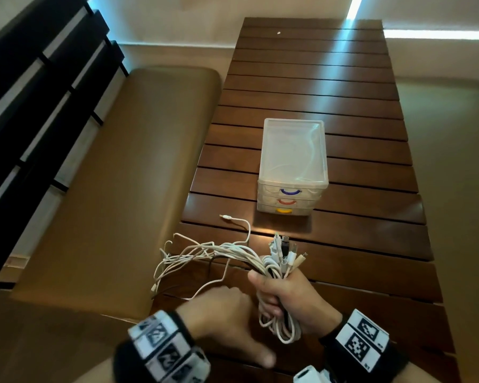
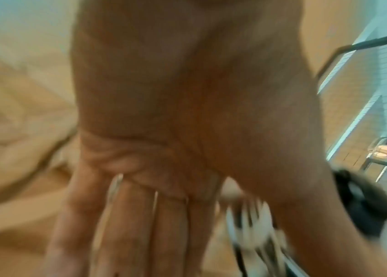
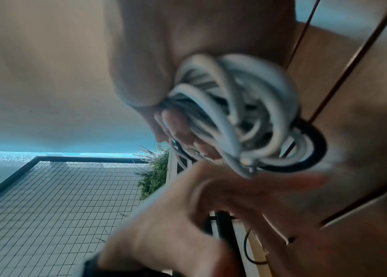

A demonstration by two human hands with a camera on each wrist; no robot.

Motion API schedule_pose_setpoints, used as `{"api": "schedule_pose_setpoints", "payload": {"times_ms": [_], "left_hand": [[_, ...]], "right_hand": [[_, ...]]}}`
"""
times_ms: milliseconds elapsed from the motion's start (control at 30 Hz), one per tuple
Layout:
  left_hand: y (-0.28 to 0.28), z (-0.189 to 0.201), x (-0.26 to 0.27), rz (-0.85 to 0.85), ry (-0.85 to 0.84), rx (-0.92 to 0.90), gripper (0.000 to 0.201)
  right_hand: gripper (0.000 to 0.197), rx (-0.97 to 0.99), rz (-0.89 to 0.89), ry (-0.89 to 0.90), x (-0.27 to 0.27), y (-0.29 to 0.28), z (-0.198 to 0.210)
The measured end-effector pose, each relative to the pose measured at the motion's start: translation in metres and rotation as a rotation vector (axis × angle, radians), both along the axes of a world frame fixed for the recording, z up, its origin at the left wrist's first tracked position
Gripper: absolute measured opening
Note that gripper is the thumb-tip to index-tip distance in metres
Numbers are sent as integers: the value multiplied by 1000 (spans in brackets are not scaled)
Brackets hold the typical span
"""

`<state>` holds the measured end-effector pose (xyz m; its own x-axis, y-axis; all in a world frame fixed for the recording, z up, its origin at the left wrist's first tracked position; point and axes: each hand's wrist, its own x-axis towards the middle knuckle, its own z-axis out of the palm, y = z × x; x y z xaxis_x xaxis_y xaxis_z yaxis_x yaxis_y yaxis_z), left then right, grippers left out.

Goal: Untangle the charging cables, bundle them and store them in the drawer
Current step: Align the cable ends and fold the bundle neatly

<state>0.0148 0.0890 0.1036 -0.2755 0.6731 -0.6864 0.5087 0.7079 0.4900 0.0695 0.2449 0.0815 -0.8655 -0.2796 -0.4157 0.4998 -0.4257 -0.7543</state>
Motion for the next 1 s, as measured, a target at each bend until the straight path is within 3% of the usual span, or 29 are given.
{"api": "schedule_pose_setpoints", "payload": {"times_ms": [33,67,133,167,200,267,300,367,433,500,567,600,667,767,833,900,1000], "left_hand": [[-7,15,-10,-68,58,41,57],[-13,32,-21,-28,67,164,47],[-24,59,-41,241,66,513,28],[-27,63,-51,307,110,657,30],[-27,66,-59,273,173,711,48],[-22,57,-71,84,188,568,92],[-17,49,-73,-4,163,434,98],[-12,28,-76,-6,93,290,66],[-14,13,-73,224,-53,324,27],[-17,1,-64,416,-138,446,41],[-17,-6,-56,528,-120,583,72],[-17,-8,-52,565,-98,663,75],[-19,-11,-48,635,-45,766,59],[-20,-15,-41,595,135,734,51],[-15,-18,-34,565,211,643,58],[-11,-20,-29,594,227,586,68],[-4,-22,-19,634,219,581,66]], "right_hand": [[26,18,8,-15,0,2,1],[24,40,20,-33,0,5,2],[22,82,58,-59,2,11,3],[20,97,72,-64,4,13,4],[20,104,88,-64,5,14,6],[21,72,126,-41,6,16,12],[20,37,137,-20,5,18,15],[19,-47,147,36,2,26,18],[35,-112,139,69,-3,35,18],[49,-144,82,71,-5,40,17],[35,-125,18,97,-4,39,13],[24,-109,-12,105,-4,38,11],[34,-94,-62,94,-3,35,8],[39,-85,-150,16,-2,31,3],[29,-69,-191,0,-2,28,0],[28,-44,-214,-17,-2,25,-2],[42,-49,-247,-69,-4,21,-8]]}}
